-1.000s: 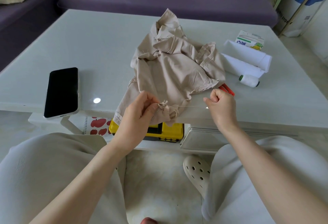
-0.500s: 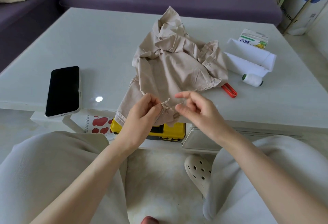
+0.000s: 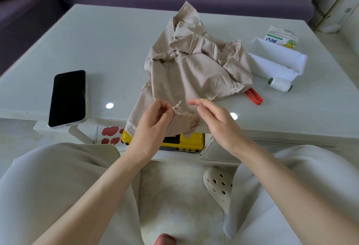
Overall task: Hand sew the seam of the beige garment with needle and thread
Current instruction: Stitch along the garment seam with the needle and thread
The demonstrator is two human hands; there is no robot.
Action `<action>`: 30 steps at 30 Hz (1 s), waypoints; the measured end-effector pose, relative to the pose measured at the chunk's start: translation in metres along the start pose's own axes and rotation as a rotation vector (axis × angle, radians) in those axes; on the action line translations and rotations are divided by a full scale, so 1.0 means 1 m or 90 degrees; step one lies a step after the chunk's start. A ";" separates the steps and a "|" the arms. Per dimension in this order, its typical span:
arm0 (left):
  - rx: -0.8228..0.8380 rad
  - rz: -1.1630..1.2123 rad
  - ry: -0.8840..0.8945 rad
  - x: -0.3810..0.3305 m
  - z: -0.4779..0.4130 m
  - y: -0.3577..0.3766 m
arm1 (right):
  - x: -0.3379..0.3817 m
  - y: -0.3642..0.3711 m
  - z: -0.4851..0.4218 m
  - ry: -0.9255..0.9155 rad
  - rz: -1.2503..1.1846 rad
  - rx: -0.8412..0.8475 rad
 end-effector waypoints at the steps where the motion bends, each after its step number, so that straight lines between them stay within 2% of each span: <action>1: 0.002 0.004 -0.002 0.001 0.000 0.000 | 0.002 -0.002 -0.001 -0.015 -0.011 -0.019; 4: 0.004 0.019 -0.008 0.002 0.000 0.001 | 0.010 -0.002 0.001 -0.055 -0.042 -0.044; 8: 0.014 0.042 -0.024 0.001 0.001 0.004 | 0.022 0.004 0.006 -0.165 -0.004 -0.086; 11: 0.017 0.054 -0.024 0.000 0.001 0.004 | 0.022 0.009 0.005 -0.202 0.004 -0.106; 15: 0.007 0.069 -0.025 -0.001 0.002 0.004 | 0.015 0.012 0.000 -0.155 -0.020 -0.106; 25: 0.012 0.086 -0.031 0.002 0.002 0.004 | 0.016 0.014 -0.002 -0.128 -0.059 -0.100; 30: 0.021 0.122 -0.056 0.000 0.002 0.004 | 0.012 0.013 -0.004 -0.050 -0.109 -0.105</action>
Point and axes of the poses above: each hand's wrist, its own z-axis away from the middle knuckle, its own y-axis out of the palm, x = y × z, the point moved 5 cm from there along -z, towards the middle knuckle, and after that the axes turned 15 degrees about -x, right-handed, at the moved point
